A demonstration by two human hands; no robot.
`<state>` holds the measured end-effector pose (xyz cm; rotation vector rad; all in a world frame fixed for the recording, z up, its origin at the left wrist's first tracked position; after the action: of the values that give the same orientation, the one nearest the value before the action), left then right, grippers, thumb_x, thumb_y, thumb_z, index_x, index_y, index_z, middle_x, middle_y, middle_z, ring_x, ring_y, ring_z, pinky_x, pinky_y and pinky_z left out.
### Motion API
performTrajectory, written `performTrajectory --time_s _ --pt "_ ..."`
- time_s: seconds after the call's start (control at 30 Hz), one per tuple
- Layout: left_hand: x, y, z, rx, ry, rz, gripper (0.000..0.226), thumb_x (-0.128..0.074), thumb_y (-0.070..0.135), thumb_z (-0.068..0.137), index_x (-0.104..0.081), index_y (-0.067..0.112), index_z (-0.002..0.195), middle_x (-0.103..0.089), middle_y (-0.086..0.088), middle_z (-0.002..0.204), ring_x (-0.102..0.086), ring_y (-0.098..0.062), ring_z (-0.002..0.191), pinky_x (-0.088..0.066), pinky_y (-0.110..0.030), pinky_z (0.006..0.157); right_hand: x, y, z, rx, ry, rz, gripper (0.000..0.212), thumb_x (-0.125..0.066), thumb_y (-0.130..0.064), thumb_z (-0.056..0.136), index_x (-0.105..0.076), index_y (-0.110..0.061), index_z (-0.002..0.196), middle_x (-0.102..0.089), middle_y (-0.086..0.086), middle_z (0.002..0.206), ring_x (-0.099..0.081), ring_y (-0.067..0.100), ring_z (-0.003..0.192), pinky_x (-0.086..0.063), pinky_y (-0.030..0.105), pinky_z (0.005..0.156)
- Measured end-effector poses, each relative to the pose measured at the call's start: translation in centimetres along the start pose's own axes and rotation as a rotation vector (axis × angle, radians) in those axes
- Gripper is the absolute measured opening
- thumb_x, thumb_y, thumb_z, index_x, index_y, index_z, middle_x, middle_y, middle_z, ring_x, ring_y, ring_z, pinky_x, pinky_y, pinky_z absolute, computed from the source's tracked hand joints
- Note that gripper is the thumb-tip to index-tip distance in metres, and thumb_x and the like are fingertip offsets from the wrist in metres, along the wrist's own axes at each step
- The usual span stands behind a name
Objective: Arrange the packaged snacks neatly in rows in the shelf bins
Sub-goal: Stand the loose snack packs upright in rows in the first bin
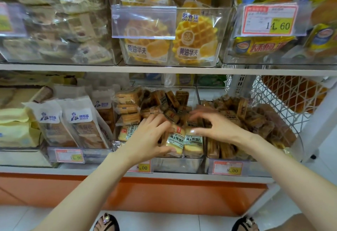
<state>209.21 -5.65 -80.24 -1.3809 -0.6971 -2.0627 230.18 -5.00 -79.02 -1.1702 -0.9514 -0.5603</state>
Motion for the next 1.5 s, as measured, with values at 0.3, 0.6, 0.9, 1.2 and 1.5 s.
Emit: performTrajectory --time_s 0.3,0.6,0.9,1.2,1.5 --pt "0.0 -0.9 1.2 -0.062 0.072 -0.053 0.072 -0.042 0.076 0.073 -0.050 0.027 0.126 -0.047 0.005 0.130 -0.030 -0.011 0.125 -0.012 -0.041 0.112 1.1 2.0 6.3 0.025 0.343 -0.036 0.026 -0.061 -0.010 0.087 -0.060 -0.016 0.113 -0.062 0.000 0.116 -0.057 0.016 0.108 -0.046 0.029 0.092" --pt "-0.2 -2.8 2.7 0.090 0.052 -0.111 0.085 -0.018 0.082 0.072 -0.050 0.029 0.130 -0.039 0.011 0.143 -0.025 -0.009 0.135 -0.004 -0.030 0.111 -1.3 3.2 14.9 -0.025 0.044 -0.327 0.066 -0.065 -0.040 0.084 -0.037 -0.022 0.141 -0.032 0.007 0.147 -0.027 0.027 0.136 -0.026 0.039 0.108" --pt "-0.7 -2.9 2.8 0.089 0.048 -0.132 0.074 -0.025 0.072 0.074 -0.059 0.027 0.122 -0.043 0.010 0.139 -0.027 -0.011 0.132 -0.015 -0.025 0.103 -2.0 3.3 17.2 -0.187 0.070 -0.418 0.036 -0.067 -0.049 0.076 -0.058 -0.023 0.100 -0.048 0.010 0.125 -0.046 0.030 0.117 -0.038 0.037 0.089" --pt "-0.4 -2.1 2.8 0.137 0.035 -0.176 0.081 -0.025 0.068 0.069 -0.041 0.025 0.136 -0.037 0.006 0.141 -0.026 -0.015 0.132 -0.014 -0.028 0.108 3.6 0.7 9.6 -0.137 0.295 0.288 0.037 -0.067 -0.022 0.084 -0.055 -0.015 0.119 -0.055 -0.009 0.099 -0.052 0.007 0.091 -0.039 0.014 0.069" --pt "0.3 -0.2 3.3 0.236 0.032 -0.406 0.097 -0.070 0.043 0.077 -0.008 0.018 0.147 -0.020 -0.004 0.151 -0.018 -0.025 0.140 -0.015 -0.041 0.117 3.7 0.2 2.9 -0.096 0.030 0.497 0.027 -0.066 -0.005 0.081 -0.060 -0.024 0.099 -0.068 0.008 0.100 -0.064 0.018 0.097 -0.045 0.030 0.091"
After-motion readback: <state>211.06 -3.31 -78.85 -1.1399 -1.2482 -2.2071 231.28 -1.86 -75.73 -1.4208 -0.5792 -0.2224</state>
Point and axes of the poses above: each hand's wrist, its own z-axis towards the middle knuckle, its own x-axis out of the back of the hand, y = z × x, the point moved 3 cm from there along z, towards the middle knuckle
